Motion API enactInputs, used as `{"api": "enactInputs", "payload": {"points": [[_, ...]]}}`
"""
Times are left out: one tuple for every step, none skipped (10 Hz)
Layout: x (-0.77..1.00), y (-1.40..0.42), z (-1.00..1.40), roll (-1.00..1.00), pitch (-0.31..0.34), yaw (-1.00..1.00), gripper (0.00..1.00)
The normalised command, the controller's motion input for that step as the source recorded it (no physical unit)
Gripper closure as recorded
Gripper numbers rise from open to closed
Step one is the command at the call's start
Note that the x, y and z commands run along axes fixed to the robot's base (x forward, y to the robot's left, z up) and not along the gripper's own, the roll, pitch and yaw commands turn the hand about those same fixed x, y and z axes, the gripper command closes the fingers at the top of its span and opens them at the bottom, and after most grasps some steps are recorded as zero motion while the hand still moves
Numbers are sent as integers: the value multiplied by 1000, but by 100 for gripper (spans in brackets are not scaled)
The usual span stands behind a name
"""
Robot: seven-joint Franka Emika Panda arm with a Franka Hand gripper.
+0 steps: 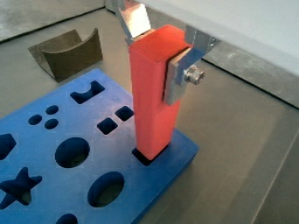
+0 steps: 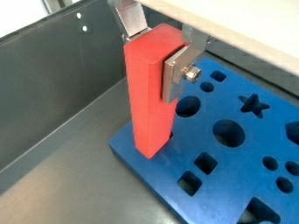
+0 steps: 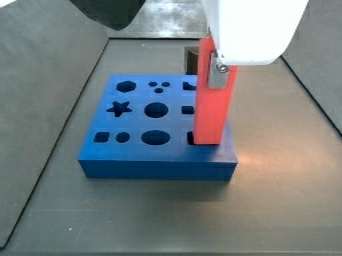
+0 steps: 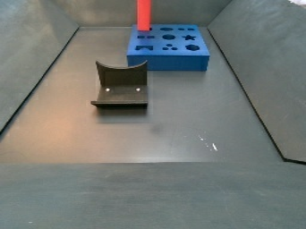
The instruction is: Insert the rectangle object.
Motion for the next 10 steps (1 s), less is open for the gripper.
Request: {"api": "enactInputs", "payload": {"points": [[-189,0,-203,0,0,0,100],[-269,0,-206,0,0,0,100],[-283,0,-183,0,0,0,100],[-291,0,-143,0,0,0,100],[-146,0,-200,0,0,0,100],[83,-20,-354,-23,10,0,100],[277,-43,-449,-4,29,-40,100],[317,-20,-423,-13,40,-69,100],[303,-11,-377,-10,33,-77,100],[277,-14,-363,-13,26,-80,100]]}}
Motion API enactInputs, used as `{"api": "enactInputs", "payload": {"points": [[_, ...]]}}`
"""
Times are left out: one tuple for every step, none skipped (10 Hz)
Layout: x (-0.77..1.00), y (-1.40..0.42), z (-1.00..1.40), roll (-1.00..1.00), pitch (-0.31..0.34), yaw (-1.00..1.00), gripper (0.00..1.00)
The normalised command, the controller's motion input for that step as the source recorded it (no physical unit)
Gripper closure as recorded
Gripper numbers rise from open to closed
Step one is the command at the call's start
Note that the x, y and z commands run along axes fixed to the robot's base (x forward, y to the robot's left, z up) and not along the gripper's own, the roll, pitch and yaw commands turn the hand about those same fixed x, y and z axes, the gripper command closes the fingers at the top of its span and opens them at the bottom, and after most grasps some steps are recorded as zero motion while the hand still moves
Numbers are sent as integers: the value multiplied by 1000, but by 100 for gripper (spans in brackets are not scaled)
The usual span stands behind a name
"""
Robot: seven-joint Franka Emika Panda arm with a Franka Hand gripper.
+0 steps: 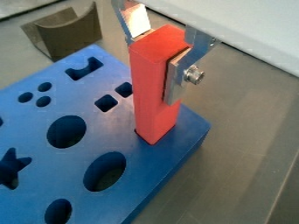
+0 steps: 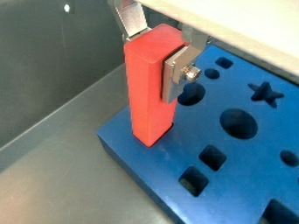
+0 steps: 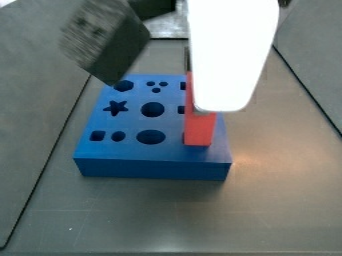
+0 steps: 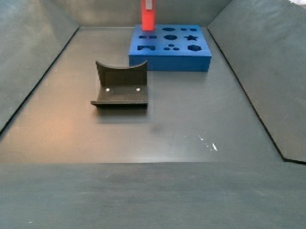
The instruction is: Insert the rectangle object.
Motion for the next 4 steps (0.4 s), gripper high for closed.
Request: {"api": "enactInputs", "payload": {"points": [[289,-17,-283,0,50,-111,100],[157,-40,-180,0,14,-100,100],[0,0,-63,-71,-3,-14,100],[0,0,0,0,0,0,100]]}}
